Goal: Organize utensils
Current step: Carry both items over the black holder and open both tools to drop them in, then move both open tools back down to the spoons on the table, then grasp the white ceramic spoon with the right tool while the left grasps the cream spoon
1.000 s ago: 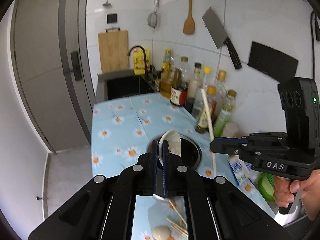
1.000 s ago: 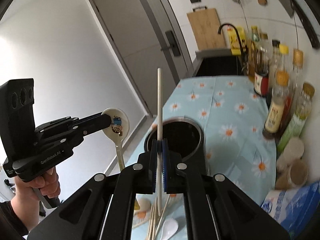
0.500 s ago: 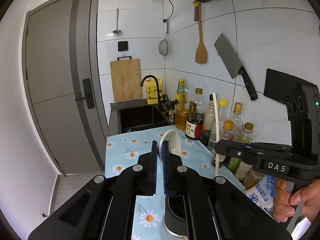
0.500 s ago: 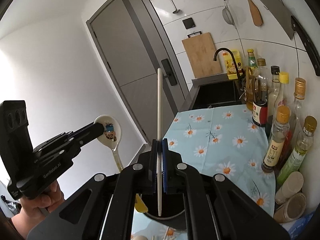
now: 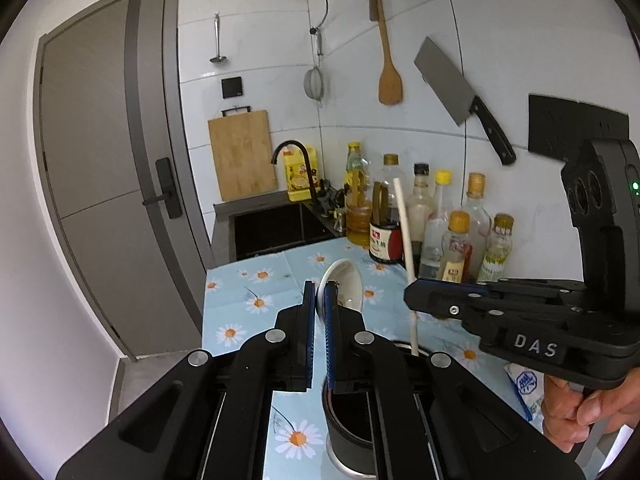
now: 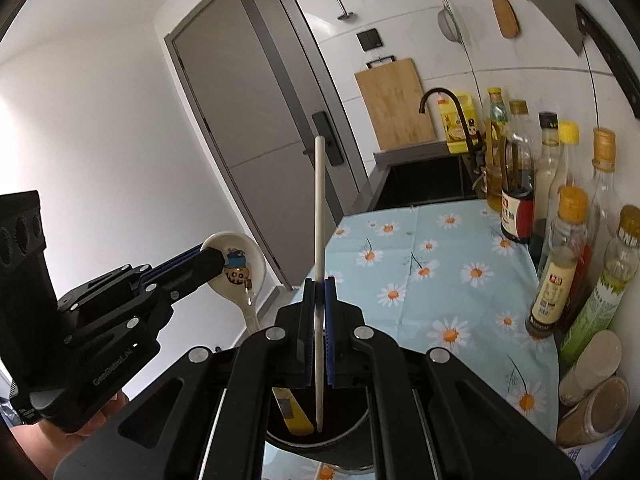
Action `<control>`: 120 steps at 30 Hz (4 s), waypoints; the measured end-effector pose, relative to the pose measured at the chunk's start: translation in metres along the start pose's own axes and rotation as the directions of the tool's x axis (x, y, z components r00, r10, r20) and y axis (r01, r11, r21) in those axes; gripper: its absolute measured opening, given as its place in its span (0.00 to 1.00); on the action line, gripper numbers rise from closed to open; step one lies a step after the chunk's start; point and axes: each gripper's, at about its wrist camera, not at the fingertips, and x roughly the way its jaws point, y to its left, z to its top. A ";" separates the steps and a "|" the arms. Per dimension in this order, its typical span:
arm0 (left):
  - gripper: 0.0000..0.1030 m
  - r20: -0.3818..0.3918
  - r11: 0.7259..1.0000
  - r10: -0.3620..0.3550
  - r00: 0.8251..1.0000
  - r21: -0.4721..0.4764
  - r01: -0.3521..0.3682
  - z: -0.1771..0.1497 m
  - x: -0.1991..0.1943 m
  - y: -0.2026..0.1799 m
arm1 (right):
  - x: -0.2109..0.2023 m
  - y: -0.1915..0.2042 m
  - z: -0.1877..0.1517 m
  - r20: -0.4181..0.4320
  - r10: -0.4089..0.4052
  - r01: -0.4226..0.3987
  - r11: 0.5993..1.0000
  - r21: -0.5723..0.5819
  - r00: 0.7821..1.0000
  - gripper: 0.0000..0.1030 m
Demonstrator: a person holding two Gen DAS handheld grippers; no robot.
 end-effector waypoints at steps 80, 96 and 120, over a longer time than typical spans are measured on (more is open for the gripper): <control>0.30 -0.601 0.910 -0.310 0.737 -0.411 0.048 -0.224 -0.039 0.020 | 0.005 -0.031 -0.201 -0.634 0.131 -0.047 0.988 0.148 0.762 0.21; 0.30 -0.645 0.918 -0.305 0.700 -0.396 0.035 -0.229 -0.029 0.013 | 0.010 -0.032 -0.206 -0.630 0.142 -0.053 0.986 0.158 0.763 0.04; 0.11 -0.808 0.977 -0.176 0.562 -0.214 -0.001 -0.213 0.024 -0.019 | -0.034 -0.041 -0.176 -0.537 0.087 -0.032 0.993 0.111 0.839 0.04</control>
